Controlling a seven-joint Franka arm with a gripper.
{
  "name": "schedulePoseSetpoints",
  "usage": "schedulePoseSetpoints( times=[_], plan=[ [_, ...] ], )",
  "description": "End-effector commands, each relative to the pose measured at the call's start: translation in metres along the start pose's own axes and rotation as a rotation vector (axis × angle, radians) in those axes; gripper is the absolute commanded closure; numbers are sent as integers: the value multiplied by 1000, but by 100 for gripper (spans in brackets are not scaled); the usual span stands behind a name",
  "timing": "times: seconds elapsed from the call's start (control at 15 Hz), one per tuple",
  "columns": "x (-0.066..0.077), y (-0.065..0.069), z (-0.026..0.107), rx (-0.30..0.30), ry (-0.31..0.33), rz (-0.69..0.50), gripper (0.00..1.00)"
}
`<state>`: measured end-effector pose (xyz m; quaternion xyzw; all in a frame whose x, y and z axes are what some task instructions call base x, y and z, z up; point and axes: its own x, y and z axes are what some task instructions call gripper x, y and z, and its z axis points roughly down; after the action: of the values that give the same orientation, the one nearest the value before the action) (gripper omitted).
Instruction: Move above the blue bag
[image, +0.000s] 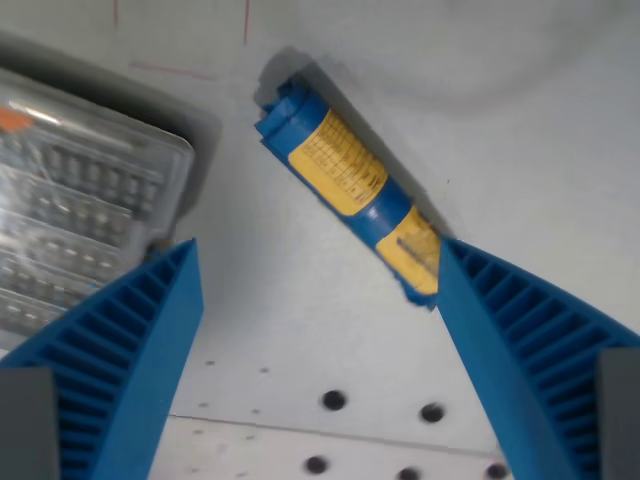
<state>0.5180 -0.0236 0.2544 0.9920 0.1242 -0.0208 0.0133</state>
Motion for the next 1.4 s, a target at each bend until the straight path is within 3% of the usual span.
schedulePoseSetpoints(
  times=[0.07,0.8,1.4],
  plan=[
    [-6,5,12,-72,79,-346,0],
    [-15,15,57,-104,65,-592,0],
    [-20,17,79,-106,69,-625,0]
  ],
)
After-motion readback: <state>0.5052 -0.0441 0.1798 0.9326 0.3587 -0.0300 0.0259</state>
